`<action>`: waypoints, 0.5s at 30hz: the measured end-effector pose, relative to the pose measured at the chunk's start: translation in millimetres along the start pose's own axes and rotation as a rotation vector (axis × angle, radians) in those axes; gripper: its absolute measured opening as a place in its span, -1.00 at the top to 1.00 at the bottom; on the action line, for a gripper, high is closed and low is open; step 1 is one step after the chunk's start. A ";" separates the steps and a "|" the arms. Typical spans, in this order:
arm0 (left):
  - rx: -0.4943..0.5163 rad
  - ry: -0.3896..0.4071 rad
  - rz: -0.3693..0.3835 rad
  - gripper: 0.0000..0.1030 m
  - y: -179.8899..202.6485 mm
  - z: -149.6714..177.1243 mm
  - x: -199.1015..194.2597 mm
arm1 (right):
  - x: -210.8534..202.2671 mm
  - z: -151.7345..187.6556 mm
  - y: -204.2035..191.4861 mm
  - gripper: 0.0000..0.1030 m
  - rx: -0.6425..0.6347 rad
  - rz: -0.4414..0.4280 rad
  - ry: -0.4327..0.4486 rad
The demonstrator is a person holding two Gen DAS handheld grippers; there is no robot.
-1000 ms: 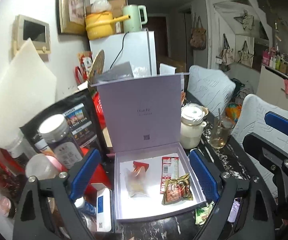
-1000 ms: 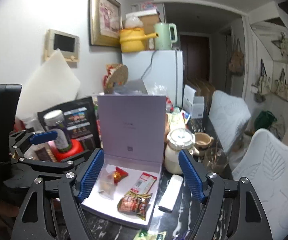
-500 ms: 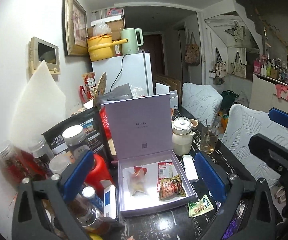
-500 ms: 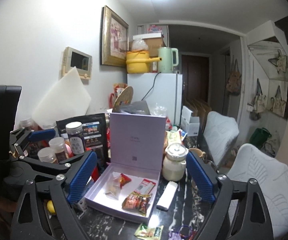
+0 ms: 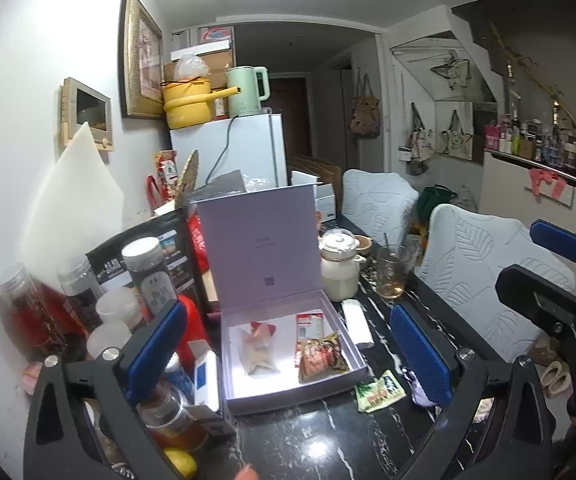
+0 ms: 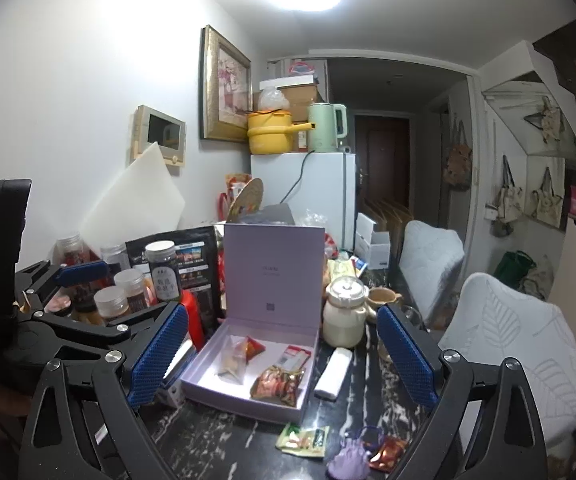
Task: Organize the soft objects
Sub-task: 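Withdraw both tools from the box back toward the remaining soft items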
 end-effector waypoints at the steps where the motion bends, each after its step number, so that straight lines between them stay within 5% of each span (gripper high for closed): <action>1: 0.003 0.001 0.001 -1.00 1.6 3.0 -1.8 | -2.1 1.9 0.7 -0.88 0.000 0.002 0.000; 15: -0.008 -0.064 0.078 -1.00 22.9 48.7 6.8 | -24.3 48.2 15.1 -0.89 0.026 0.056 -0.045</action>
Point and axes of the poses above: each gripper's, at about its wrist camera, not at the fingertips, and x roughly the way its jaws point, y to its right, z to its underside, the point moved 8 cm from there along x, roughly the way its jaws point, and after that the axes turned 10 degrees about x, right-handed, at the moved point
